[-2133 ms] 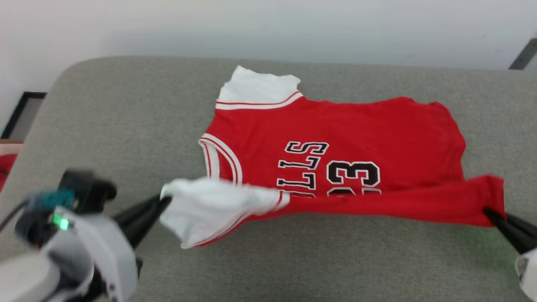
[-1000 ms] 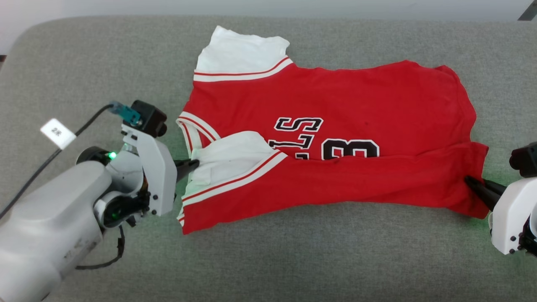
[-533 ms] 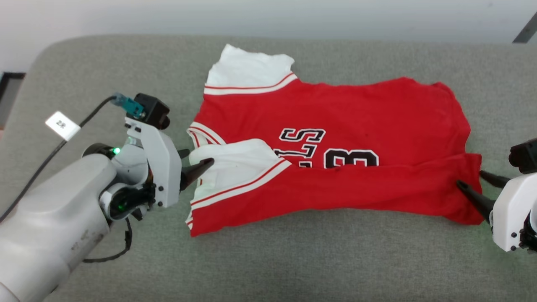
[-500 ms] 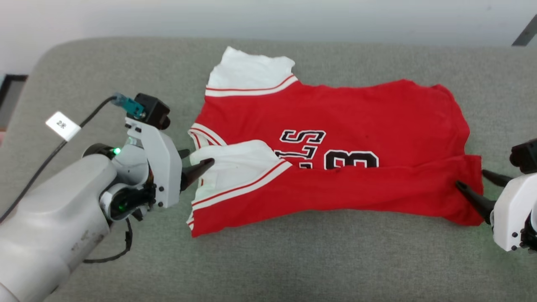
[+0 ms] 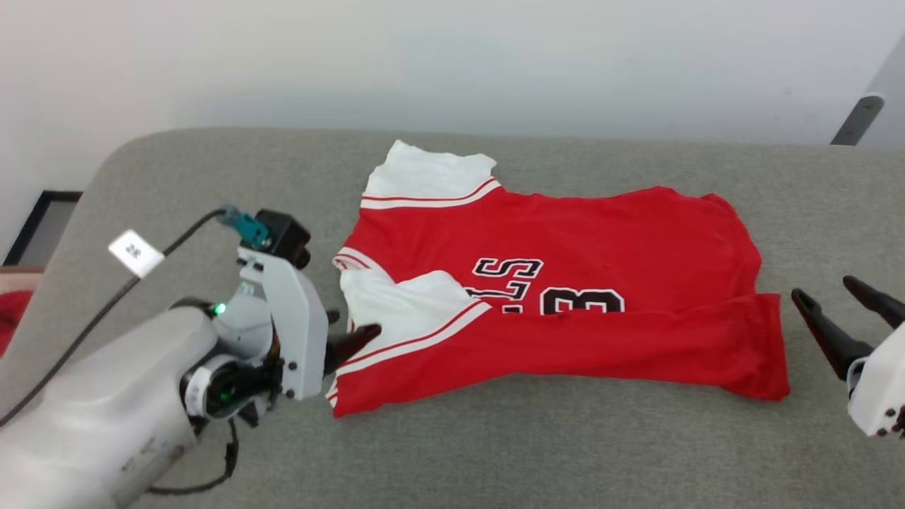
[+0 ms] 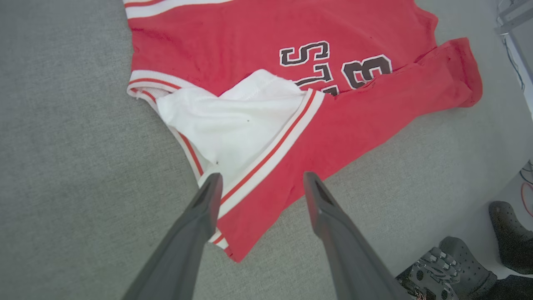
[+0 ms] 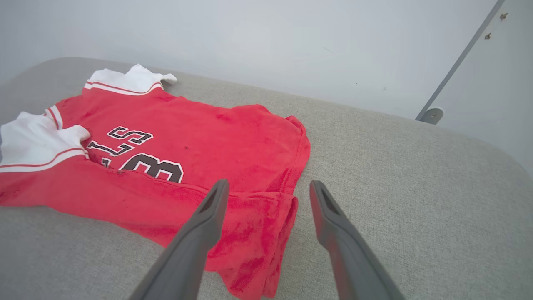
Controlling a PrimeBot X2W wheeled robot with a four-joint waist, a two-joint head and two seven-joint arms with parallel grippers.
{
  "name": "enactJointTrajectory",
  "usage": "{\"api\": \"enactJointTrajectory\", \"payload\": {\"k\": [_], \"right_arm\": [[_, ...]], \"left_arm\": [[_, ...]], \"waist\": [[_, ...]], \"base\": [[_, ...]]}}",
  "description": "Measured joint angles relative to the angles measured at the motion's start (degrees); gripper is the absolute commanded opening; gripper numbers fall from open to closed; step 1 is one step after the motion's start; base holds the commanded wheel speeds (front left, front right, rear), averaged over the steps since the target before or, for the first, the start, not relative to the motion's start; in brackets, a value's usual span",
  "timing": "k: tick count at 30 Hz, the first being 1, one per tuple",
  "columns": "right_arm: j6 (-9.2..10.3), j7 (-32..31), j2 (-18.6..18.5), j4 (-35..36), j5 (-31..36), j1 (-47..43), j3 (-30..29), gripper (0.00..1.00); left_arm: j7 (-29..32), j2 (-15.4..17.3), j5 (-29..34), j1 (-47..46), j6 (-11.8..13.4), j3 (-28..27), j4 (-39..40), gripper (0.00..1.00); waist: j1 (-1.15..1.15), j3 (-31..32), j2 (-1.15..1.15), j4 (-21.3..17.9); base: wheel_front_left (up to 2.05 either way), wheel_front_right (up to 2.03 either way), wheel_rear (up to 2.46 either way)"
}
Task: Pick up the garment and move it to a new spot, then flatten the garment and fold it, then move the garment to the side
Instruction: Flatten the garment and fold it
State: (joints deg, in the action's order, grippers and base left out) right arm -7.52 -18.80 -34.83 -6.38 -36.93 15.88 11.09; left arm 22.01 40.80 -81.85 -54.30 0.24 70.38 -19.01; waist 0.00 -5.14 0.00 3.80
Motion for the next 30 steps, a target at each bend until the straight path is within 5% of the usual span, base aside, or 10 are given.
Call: {"api": "enactJointTrajectory", "payload": {"k": [15,29,30], "right_arm": [[0.00,-4.92,9.83,13.27,5.16,-13.34,-15.46,1.00],[0.00,-10.21,15.35,20.56,6.17,-16.59,-19.64,1.00],[0.00,-11.03,15.45,20.74,6.03,-16.59,-19.59,1.00]], "left_arm": [[4.69,3.05,-1.91,5.89,4.82,1.32,-1.23,1.00],[5.46,0.74,-3.26,6.73,3.13,0.92,-8.99,1.00],[5.76,0.51,-3.91,6.74,2.74,0.57,-9.51,0.91]], "waist": [[0.00,-1.55,0.00,-4.62],[0.00,-4.77,0.00,-5.77],[0.00,-4.84,0.00,-5.70]], "base": [[0.00,0.00,0.00],[0.00,0.00,0.00],[0.00,0.00,0.00]]}}
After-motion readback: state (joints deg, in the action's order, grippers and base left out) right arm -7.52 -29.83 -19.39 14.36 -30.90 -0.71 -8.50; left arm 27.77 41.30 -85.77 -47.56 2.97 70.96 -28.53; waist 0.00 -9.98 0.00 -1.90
